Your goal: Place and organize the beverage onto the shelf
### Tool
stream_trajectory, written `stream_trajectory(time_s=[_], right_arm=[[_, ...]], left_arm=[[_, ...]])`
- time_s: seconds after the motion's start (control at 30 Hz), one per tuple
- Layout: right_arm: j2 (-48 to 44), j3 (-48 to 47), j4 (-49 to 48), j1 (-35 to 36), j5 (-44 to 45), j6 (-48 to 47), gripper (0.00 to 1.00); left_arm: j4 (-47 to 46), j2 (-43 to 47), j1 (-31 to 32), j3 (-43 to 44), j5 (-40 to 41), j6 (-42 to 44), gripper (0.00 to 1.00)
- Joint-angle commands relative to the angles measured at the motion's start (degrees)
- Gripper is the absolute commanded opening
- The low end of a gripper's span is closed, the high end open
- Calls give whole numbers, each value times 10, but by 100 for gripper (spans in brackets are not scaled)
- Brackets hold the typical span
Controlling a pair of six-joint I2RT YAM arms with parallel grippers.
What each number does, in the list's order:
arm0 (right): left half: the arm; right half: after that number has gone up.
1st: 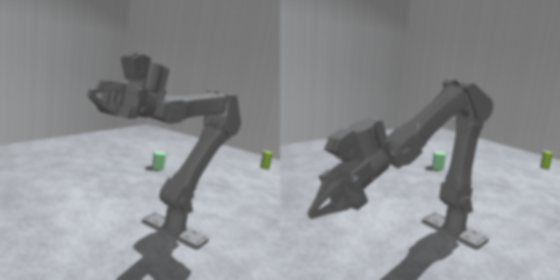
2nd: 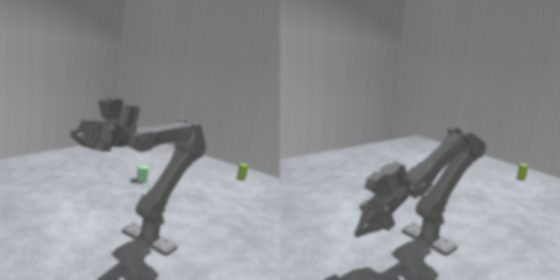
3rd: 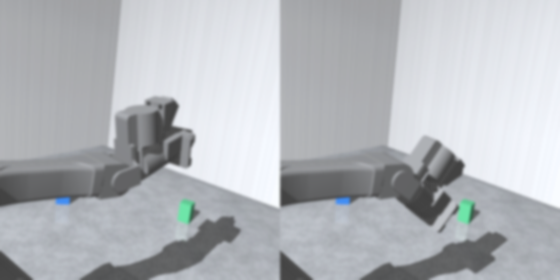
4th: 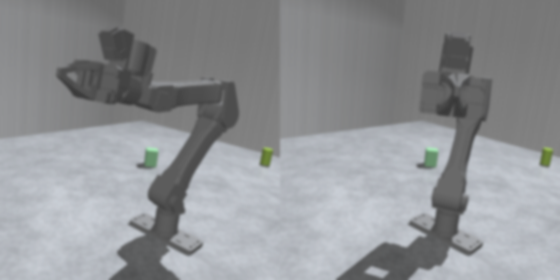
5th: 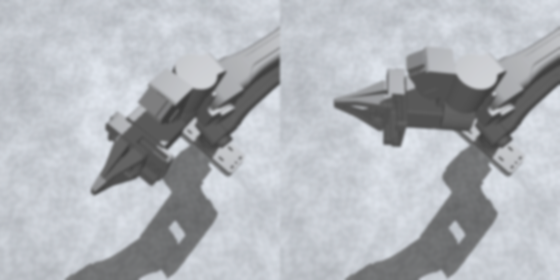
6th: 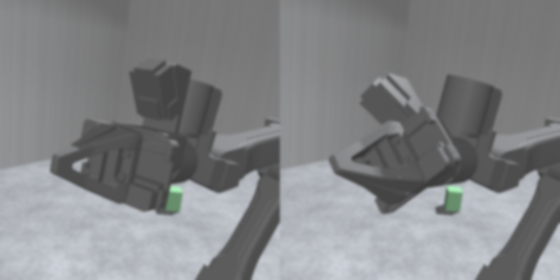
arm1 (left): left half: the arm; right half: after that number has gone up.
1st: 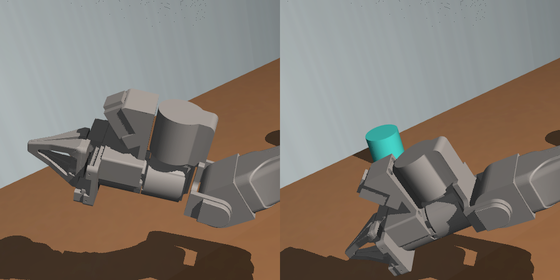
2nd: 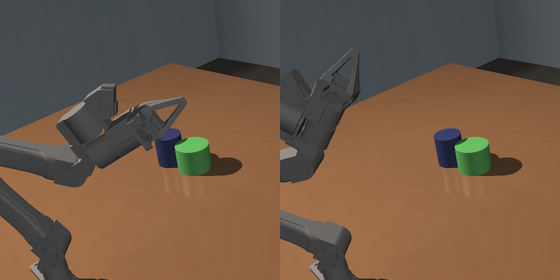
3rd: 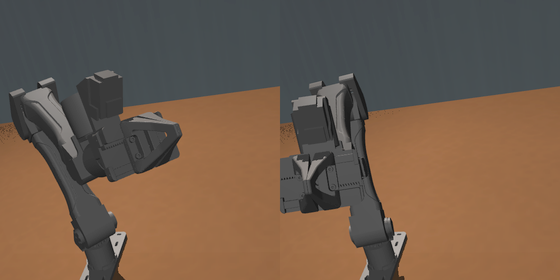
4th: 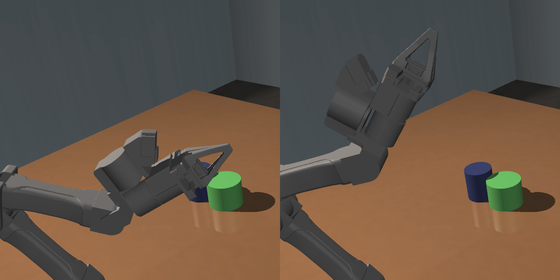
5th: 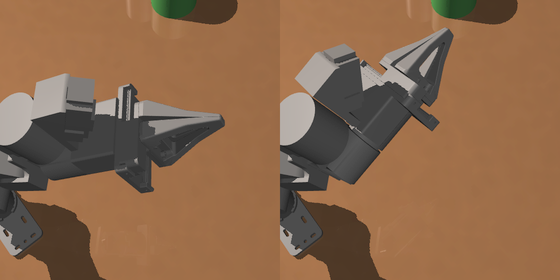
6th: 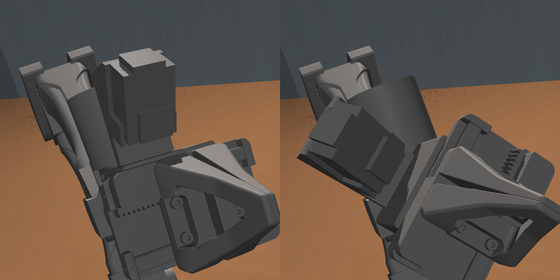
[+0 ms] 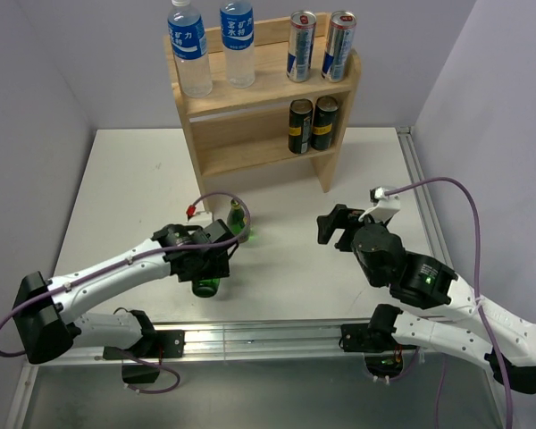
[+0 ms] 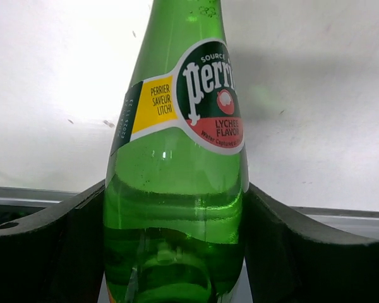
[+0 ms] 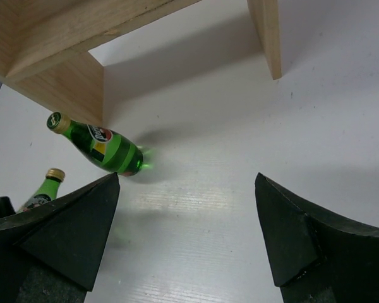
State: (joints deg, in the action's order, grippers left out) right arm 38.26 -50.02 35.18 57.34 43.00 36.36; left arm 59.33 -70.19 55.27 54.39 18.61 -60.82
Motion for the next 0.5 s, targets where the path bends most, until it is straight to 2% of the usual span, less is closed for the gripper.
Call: stream_trajectory(time_s=[0.0, 0.17, 0.27, 0.3, 0.33, 0.4, 0.43, 0.47], right_arm=[[2, -13, -14, -2, -1, 6, 94], [8, -16, -9, -1, -5, 4, 94], [15, -24, -9, -1, -5, -2, 94], [16, -27, -9, -2, -5, -7, 94], [17, -30, -10, -1, -5, -9, 94], [25, -38, -9, -2, -4, -14, 94], [28, -40, -8, -2, -4, -16, 94], [30, -42, -8, -2, -3, -18, 94]], left_arm=[[50, 36, -2, 91, 95, -2, 0], [56, 58, -2, 187, 208, 43, 0], [-20, 89, 1, 207, 294, 122, 0], [-59, 100, 2, 201, 307, 160, 0], [-149, 110, 2, 197, 337, 228, 0], [-264, 145, 4, 161, 348, 302, 0], [-383, 156, 4, 142, 350, 386, 0], [-449, 172, 4, 111, 354, 420, 0]])
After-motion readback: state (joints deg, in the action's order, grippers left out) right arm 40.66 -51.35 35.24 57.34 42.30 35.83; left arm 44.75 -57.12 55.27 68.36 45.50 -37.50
